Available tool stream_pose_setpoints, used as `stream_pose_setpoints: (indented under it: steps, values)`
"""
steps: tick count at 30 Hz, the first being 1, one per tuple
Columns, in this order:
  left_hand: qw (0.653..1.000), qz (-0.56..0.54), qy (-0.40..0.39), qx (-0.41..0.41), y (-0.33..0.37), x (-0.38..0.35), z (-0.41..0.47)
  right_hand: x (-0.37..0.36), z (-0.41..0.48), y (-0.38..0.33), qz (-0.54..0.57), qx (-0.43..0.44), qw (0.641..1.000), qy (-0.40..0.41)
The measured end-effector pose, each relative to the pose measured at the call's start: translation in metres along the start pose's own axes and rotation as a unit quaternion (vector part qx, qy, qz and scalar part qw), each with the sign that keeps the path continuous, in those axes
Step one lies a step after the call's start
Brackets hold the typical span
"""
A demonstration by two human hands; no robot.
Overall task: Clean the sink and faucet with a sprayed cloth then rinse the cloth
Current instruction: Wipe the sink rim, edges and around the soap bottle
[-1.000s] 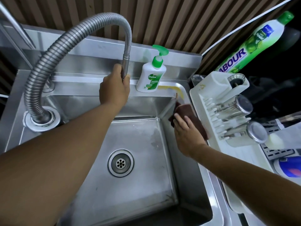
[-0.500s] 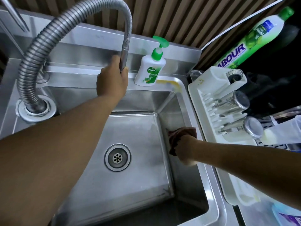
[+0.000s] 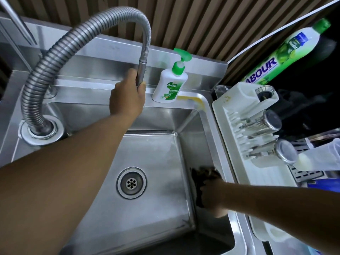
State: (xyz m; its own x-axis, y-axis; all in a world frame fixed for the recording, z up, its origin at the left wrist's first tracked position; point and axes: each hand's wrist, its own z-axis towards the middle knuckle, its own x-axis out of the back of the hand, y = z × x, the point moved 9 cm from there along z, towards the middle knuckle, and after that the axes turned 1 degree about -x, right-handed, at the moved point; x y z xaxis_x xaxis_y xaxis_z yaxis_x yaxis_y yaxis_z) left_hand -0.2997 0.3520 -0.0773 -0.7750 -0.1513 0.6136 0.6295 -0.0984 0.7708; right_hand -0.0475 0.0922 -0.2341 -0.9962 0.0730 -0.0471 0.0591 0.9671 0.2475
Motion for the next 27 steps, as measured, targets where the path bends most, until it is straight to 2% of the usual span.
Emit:
stream_pose_setpoints:
  steps: [1,3,5,7,9,12,14,18,20,23,24,27]
  values:
    - [1.000,0.000,0.001,0.000,0.000,0.000,0.000,-0.004,-0.010,0.004,0.088,-0.034,0.995,-0.011]
    - [1.000,0.002,0.002,0.000,0.001,0.001,-0.001,0.003,-0.023,0.031,0.189,-0.070,0.978,0.061]
    - [1.000,0.003,0.003,0.000,0.002,0.002,-0.001,0.016,-0.036,0.080,0.229,-0.098,0.956,0.152]
    - [1.000,0.004,0.004,0.001,0.003,0.002,-0.002,0.019,-0.050,0.137,0.225,-0.180,0.929,0.232]
    - [1.000,0.004,0.007,0.001,0.003,0.002,-0.002,0.000,-0.055,0.177,0.338,-0.270,0.864,0.256]
    - [1.000,0.006,0.012,-0.004,0.004,0.004,-0.001,-0.016,-0.066,0.164,0.495,-0.371,0.730,0.291]
    - [1.000,0.005,0.013,-0.002,0.005,0.005,-0.001,-0.015,-0.069,0.132,0.527,-0.414,0.665,0.330]
    - [1.000,-0.004,0.013,0.002,0.005,0.005,-0.001,-0.018,-0.073,0.081,0.605,-0.473,0.555,0.320]
    - [1.000,-0.004,0.014,0.000,0.006,0.005,-0.001,-0.017,-0.072,0.084,0.631,-0.484,0.520,0.312]
    - [1.000,-0.002,0.016,-0.001,0.006,0.005,-0.001,-0.019,-0.069,0.130,0.626,-0.513,0.481,0.336]
    - [1.000,-0.002,0.018,0.000,0.006,0.005,-0.001,-0.019,-0.066,0.148,0.625,-0.516,0.478,0.339]
    - [1.000,-0.008,0.019,0.004,0.005,0.004,-0.001,-0.016,-0.041,0.193,0.640,-0.479,0.504,0.326]
